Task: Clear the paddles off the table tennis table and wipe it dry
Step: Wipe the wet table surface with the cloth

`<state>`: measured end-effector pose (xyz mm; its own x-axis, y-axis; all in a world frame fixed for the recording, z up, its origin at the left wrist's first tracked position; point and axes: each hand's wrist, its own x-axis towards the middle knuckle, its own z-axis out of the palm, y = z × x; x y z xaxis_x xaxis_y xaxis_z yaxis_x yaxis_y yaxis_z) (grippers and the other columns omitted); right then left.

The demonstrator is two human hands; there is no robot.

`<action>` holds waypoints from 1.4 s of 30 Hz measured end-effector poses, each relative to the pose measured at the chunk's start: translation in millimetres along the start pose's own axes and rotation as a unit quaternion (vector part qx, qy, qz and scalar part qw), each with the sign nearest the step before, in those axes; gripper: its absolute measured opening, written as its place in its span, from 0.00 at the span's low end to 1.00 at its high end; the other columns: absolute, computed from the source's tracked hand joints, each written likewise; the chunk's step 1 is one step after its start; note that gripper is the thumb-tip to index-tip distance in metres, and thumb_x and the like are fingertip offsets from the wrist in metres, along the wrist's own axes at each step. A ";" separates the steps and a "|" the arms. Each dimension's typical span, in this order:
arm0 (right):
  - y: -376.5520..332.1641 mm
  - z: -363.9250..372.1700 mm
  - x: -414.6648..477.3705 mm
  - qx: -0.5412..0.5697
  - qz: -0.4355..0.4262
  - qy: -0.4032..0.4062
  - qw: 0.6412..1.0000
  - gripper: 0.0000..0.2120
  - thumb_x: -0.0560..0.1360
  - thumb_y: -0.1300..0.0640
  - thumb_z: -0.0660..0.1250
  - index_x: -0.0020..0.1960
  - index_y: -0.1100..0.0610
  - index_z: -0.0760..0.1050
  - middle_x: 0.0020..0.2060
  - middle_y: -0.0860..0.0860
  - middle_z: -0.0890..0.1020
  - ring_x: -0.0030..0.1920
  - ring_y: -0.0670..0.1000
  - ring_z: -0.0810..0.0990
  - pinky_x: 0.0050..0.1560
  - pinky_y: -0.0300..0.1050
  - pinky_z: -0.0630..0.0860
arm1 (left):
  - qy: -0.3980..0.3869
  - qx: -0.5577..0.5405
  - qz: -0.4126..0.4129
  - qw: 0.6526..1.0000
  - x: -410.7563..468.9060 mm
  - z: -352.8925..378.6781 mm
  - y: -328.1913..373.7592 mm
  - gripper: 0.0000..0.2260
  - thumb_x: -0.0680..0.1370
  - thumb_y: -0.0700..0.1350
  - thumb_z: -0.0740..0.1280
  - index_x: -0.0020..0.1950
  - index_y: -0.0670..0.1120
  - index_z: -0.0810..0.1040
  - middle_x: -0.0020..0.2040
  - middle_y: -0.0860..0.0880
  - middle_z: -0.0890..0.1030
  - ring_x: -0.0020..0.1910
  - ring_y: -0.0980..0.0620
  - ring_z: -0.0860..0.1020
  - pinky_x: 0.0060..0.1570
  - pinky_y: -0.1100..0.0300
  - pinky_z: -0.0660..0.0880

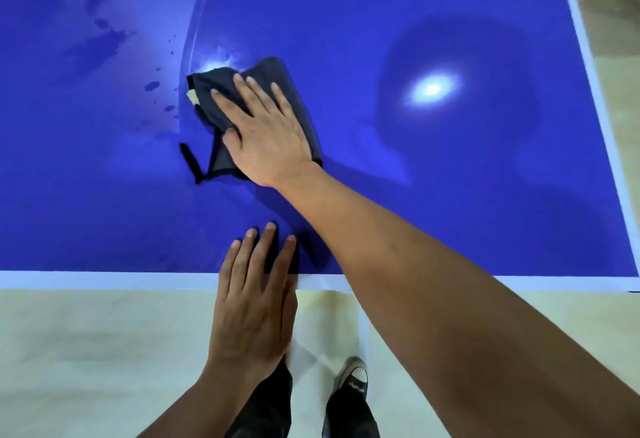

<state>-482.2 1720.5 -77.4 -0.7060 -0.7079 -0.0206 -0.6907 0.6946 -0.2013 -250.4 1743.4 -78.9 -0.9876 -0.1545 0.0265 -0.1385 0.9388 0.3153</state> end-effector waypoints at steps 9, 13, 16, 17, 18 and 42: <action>96.1 -18.9 -54.3 0.038 0.112 0.048 0.992 0.28 0.82 0.45 0.52 0.82 0.43 0.56 0.83 0.49 0.55 0.82 0.48 0.51 0.81 0.53 0.42 | 0.048 -0.003 0.059 0.997 25.2 25.1 57.3 0.23 0.83 0.48 0.54 0.78 0.43 0.66 0.79 0.42 0.63 0.80 0.42 0.58 0.77 0.42 0.57; 200.3 -38.7 -119.6 0.031 0.196 0.062 0.978 0.28 0.83 0.46 0.52 0.82 0.44 0.56 0.83 0.49 0.54 0.82 0.48 0.50 0.81 0.53 0.42 | 0.051 -0.005 0.075 0.996 33.0 49.6 117.7 0.24 0.81 0.46 0.57 0.78 0.44 0.66 0.79 0.41 0.63 0.79 0.41 0.59 0.77 0.42 0.57; 276.6 -53.3 -179.3 0.029 0.255 0.066 0.964 0.28 0.83 0.47 0.51 0.83 0.44 0.54 0.83 0.50 0.54 0.82 0.49 0.50 0.81 0.54 0.43 | 0.046 0.002 0.043 0.998 41.9 61.8 145.9 0.25 0.81 0.47 0.56 0.78 0.45 0.66 0.79 0.41 0.64 0.78 0.39 0.61 0.77 0.41 0.58; 299.8 -58.2 -200.5 0.027 0.275 0.067 0.959 0.28 0.83 0.47 0.51 0.83 0.45 0.54 0.83 0.50 0.54 0.82 0.50 0.50 0.81 0.54 0.43 | 0.044 0.012 0.035 0.998 43.1 64.7 151.8 0.25 0.81 0.47 0.55 0.78 0.45 0.66 0.78 0.41 0.64 0.78 0.39 0.61 0.76 0.41 0.59; 320.5 -62.4 -220.7 0.025 0.293 0.071 0.953 0.28 0.83 0.47 0.52 0.83 0.45 0.54 0.83 0.50 0.54 0.82 0.50 0.50 0.81 0.55 0.43 | 0.041 0.024 0.030 0.998 43.3 67.0 155.1 0.25 0.81 0.47 0.55 0.78 0.45 0.66 0.78 0.40 0.65 0.78 0.39 0.62 0.76 0.40 0.59; 170.2 -24.8 -199.9 0.005 0.307 0.093 0.947 0.29 0.82 0.49 0.54 0.83 0.48 0.56 0.82 0.55 0.54 0.82 0.54 0.52 0.81 0.58 0.44 | 0.073 0.017 -0.034 0.997 -49.7 13.7 6.0 0.26 0.81 0.47 0.57 0.79 0.44 0.64 0.80 0.40 0.61 0.79 0.39 0.60 0.77 0.41 0.56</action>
<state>-462.5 1983.4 -83.2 -0.9901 -0.1357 0.0350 -0.1400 0.9660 -0.2172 -203.2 1761.0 -91.4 -0.9552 -0.2581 0.1450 -0.2086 0.9343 0.2892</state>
